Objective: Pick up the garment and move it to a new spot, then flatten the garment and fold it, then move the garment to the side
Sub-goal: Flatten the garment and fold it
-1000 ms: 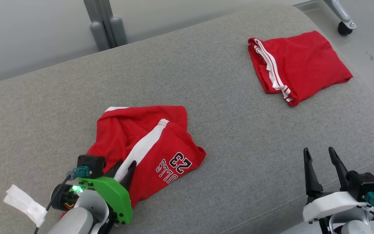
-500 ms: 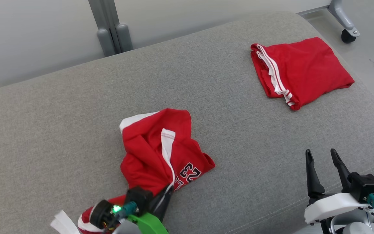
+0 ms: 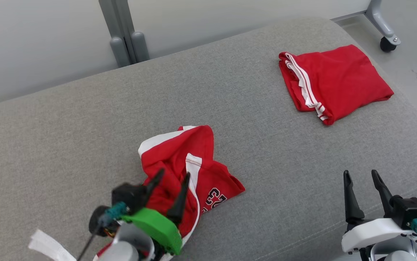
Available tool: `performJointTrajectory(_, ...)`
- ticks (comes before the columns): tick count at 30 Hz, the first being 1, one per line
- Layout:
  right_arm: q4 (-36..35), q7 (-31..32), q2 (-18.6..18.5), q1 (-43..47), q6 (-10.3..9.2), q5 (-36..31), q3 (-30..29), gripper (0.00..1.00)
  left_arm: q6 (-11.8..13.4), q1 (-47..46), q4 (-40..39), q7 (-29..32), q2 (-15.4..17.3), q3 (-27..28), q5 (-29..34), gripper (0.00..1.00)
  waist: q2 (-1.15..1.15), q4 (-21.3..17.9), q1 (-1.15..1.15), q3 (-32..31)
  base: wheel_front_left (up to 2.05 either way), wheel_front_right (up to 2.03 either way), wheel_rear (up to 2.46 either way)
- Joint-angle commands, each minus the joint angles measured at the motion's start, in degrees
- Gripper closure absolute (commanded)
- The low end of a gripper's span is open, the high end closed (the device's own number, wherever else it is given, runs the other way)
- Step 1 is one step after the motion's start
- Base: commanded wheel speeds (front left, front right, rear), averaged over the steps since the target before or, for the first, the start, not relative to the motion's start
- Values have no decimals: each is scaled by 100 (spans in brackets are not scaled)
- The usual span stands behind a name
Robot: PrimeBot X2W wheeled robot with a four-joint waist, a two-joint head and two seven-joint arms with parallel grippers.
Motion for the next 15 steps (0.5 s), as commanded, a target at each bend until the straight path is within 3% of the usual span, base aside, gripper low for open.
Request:
performJointTrajectory(1, -11, 2, -6, 25, -10, -36, 10, 0, 110, -164, 29, 165, 114, 147, -110, 0, 0, 16, 0, -1, 0, 0, 0)
performJointTrajectory(4, 11, 2, -6, -48, -10, -20, 84, 0, 198, -531, 320, 526, 83, 457, -438, 0, 0, 2, 0, 31, 0, 0, 0)
performJointTrajectory(7, 42, 2, -9, -122, -10, 16, 195, 0, 95, -776, 702, 779, -100, 647, -823, 0, 0, -82, 0, 63, 0, 0, 0)
performJointTrajectory(15, 61, 2, -7, -123, -10, 91, 208, 0, -35, -1312, 2017, 1023, -195, 558, -822, 0, 0, -333, 0, 114, 0, 0, 0)
